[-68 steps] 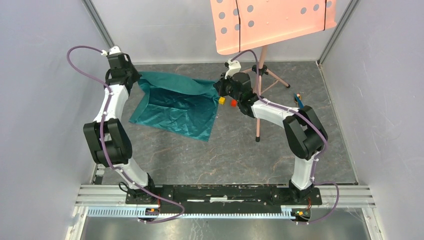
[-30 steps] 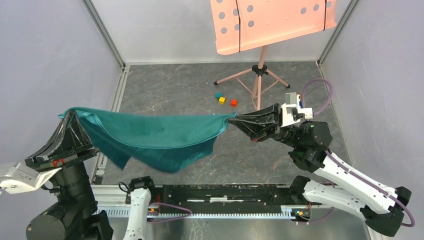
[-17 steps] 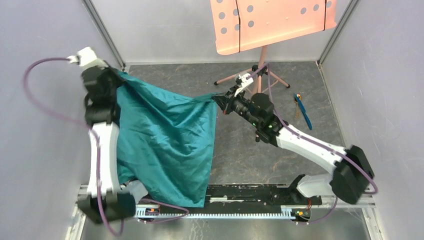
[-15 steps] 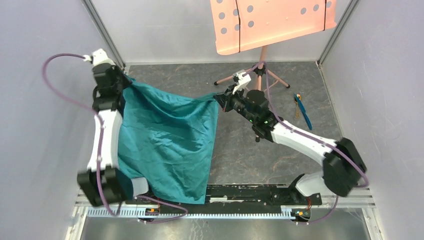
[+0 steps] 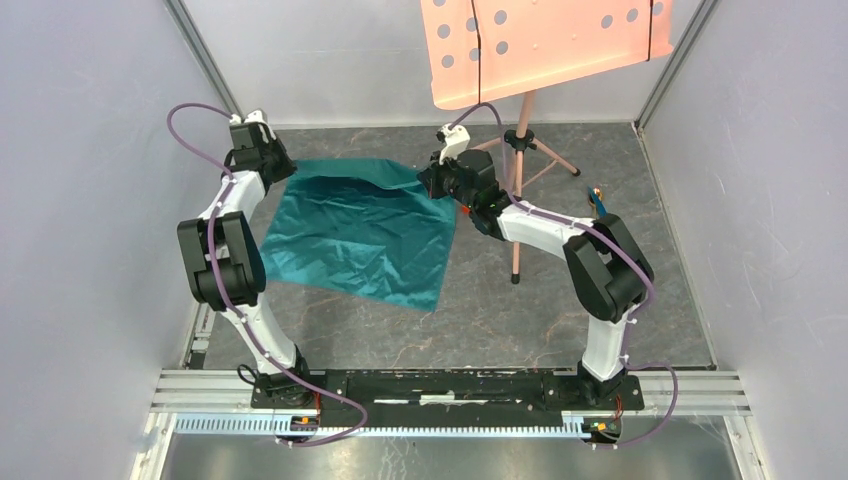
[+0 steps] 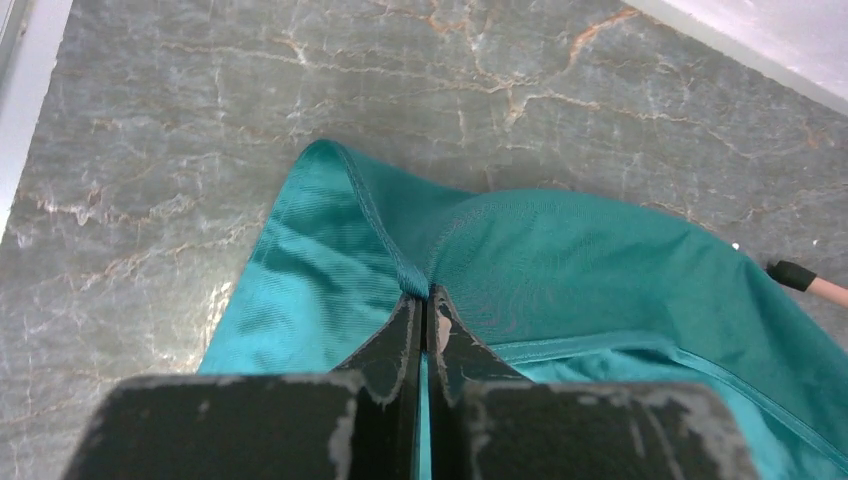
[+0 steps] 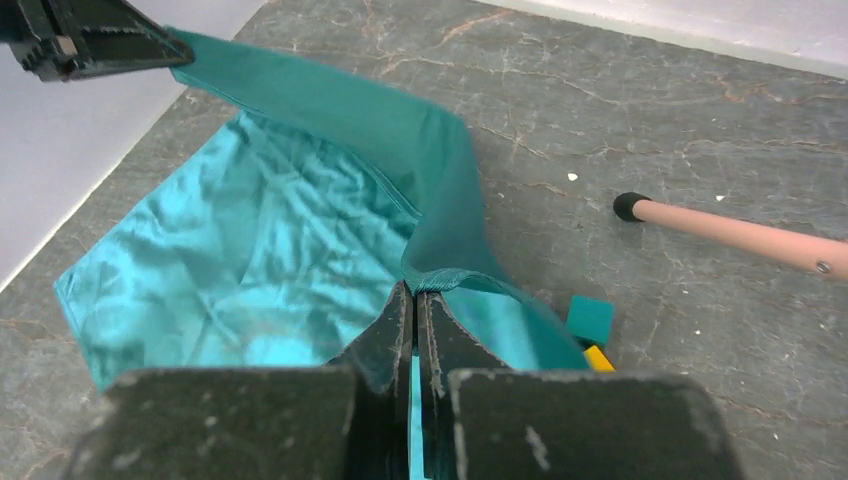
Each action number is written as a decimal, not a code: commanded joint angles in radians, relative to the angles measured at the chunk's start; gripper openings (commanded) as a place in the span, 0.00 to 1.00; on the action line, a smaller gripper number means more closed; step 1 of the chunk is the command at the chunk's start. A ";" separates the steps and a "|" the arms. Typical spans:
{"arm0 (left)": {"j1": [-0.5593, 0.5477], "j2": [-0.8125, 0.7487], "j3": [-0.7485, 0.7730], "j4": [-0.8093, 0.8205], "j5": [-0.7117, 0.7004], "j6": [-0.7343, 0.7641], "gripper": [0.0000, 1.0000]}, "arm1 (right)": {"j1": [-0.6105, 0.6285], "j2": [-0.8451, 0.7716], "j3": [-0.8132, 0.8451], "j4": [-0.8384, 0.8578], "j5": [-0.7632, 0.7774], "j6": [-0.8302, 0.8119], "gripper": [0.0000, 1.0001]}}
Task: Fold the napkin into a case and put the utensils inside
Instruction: Fold and flatten the napkin at the center of the board.
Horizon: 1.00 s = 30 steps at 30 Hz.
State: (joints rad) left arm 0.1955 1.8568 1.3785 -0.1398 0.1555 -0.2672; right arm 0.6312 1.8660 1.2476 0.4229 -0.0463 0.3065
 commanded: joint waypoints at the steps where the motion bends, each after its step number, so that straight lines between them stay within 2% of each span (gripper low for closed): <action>1: 0.010 0.025 0.103 -0.031 0.065 0.063 0.02 | -0.010 0.038 0.065 0.014 -0.057 -0.020 0.00; 12: 0.021 0.052 0.155 -0.269 0.042 -0.069 0.02 | -0.015 0.042 0.083 -0.052 -0.107 -0.055 0.00; 17: 0.036 0.058 0.171 -0.384 0.053 -0.074 0.02 | -0.013 0.003 0.043 -0.074 -0.144 0.009 0.00; 24: 0.036 0.084 0.240 -0.621 -0.052 -0.036 0.02 | 0.022 -0.069 -0.075 -0.084 -0.185 0.132 0.00; 30: 0.036 0.057 0.205 -0.691 -0.152 -0.013 0.02 | 0.110 -0.122 -0.130 -0.172 -0.117 0.142 0.00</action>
State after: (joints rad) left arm 0.2276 1.9312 1.5810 -0.7486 0.0834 -0.3019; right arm 0.6849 1.8252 1.1549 0.2874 -0.1986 0.4198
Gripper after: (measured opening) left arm 0.043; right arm 0.010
